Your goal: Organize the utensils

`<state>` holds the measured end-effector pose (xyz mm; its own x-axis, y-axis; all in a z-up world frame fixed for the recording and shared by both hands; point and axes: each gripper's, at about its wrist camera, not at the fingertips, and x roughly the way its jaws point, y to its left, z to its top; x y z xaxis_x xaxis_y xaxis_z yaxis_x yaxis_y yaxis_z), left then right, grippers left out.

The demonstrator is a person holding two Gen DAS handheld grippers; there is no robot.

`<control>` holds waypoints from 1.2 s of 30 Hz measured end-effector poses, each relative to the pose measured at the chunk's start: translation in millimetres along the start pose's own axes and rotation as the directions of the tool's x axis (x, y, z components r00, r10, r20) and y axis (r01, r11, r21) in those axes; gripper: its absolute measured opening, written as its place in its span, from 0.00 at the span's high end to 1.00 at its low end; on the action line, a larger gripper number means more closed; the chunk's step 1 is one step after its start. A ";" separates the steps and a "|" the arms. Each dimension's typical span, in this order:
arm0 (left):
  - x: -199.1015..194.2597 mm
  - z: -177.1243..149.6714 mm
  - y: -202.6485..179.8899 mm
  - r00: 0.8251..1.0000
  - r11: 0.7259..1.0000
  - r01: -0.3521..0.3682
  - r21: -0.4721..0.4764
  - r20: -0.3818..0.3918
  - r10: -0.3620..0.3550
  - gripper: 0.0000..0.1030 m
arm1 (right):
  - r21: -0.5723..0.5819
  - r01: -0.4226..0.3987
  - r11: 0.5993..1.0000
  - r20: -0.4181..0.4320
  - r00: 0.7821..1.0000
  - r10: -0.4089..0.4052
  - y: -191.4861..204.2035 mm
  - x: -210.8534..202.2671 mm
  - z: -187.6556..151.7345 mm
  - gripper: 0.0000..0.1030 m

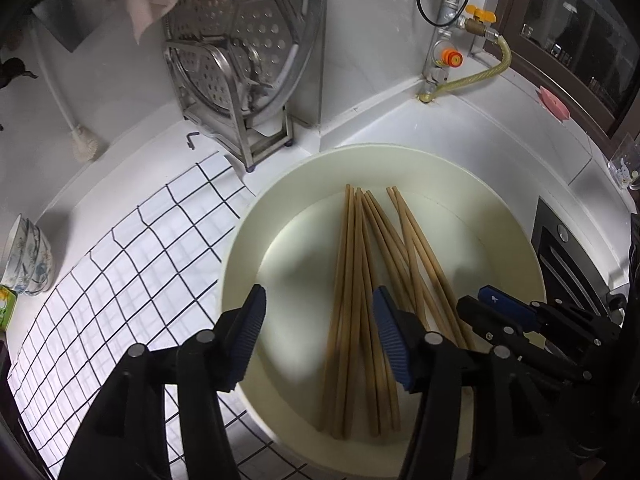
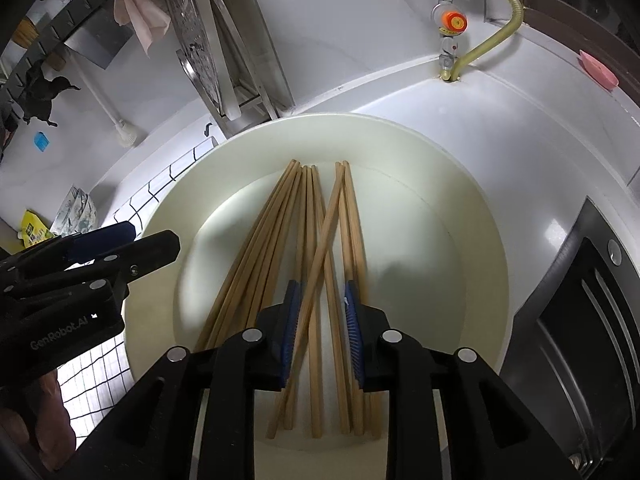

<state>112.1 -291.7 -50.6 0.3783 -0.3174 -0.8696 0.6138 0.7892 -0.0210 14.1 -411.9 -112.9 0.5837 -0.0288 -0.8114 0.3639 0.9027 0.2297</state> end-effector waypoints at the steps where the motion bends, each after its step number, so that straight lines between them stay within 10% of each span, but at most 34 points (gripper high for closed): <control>1: -2.3 -0.6 0.4 1.000 1.000 -0.004 0.000 0.005 0.004 0.44 | -0.001 0.001 1.000 0.003 1.000 -0.001 0.9 -2.1 -0.5 0.74; 36: -62.9 -18.9 10.6 0.990 0.995 -0.092 -0.049 0.103 0.097 0.08 | 0.002 0.055 0.999 0.061 0.997 -0.055 19.7 -49.6 -13.3 0.43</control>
<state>81.7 -253.4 -5.4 0.5057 -0.2921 -0.8118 0.5417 0.8398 0.0353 -17.3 -387.0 -75.3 0.6064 -0.1044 -0.7883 0.3966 0.8990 0.1860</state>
